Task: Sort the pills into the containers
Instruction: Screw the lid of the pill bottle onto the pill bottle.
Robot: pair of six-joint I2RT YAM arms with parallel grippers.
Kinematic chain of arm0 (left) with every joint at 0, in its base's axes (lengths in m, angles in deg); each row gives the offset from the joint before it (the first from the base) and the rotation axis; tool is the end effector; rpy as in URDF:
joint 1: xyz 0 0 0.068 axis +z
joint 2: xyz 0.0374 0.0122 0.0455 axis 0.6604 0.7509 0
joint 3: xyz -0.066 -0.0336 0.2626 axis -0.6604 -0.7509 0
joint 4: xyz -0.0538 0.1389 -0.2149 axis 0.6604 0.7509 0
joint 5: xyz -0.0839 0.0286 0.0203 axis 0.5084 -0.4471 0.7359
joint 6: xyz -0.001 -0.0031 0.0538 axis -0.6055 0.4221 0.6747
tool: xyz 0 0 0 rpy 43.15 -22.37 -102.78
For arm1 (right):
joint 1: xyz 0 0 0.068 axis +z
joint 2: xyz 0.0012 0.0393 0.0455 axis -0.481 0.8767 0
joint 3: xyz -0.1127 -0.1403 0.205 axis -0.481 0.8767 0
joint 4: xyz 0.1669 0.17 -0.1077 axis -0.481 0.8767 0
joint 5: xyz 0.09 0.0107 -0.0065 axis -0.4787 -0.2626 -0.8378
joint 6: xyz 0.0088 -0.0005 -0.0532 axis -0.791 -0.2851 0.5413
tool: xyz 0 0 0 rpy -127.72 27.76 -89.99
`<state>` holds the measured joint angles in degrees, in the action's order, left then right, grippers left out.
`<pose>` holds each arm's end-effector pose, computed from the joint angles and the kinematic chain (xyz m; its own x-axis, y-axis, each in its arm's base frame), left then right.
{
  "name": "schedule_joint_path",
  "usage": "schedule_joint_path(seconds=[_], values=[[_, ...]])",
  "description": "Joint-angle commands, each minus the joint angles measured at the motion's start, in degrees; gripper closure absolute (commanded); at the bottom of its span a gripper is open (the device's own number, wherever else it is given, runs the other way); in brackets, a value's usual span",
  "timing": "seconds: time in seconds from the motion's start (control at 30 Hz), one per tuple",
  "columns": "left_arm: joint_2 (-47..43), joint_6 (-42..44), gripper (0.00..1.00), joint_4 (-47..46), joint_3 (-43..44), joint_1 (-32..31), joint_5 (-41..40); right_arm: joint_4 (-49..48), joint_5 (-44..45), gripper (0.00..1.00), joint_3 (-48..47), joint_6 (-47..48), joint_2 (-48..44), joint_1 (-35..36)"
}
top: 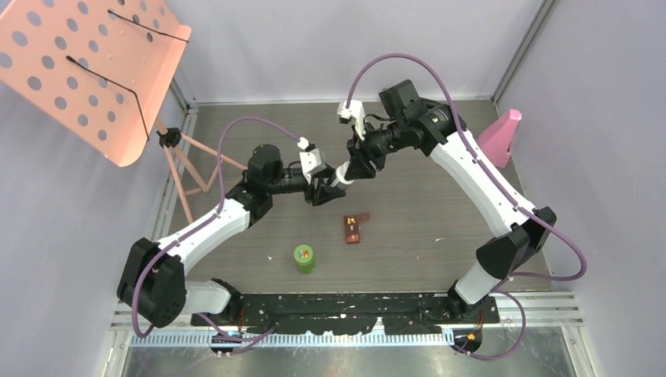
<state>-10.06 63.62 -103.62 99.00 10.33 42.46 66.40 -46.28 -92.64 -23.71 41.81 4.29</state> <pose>0.2352 -0.1720 0.2957 0.0060 0.1207 -0.9927 0.9807 0.1933 0.0294 0.2623 0.1972 0.4095 -0.1970 -0.5617 -0.8036 -0.9763 0.1877 0.1081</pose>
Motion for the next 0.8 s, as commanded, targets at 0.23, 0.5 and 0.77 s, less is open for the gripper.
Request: schedule_joint_path(seconds=[0.23, 0.5, 0.77], values=[[-2.75, 4.5, 1.0, -2.59, 2.81, 0.07, -9.36, -9.97, 7.04, 0.86, 2.33, -27.69, 0.9, 1.26], [-1.66, 5.36, 1.0, -5.08, 0.96, 0.07, -13.45, -16.47, 21.89, 0.53, 9.16, -53.98, -3.05, 2.59], [0.41, 3.54, 1.0, -7.57, -1.68, 0.07, -11.11, -29.66, 18.47, 0.01, 10.78, -48.99, -11.19, -0.66]])
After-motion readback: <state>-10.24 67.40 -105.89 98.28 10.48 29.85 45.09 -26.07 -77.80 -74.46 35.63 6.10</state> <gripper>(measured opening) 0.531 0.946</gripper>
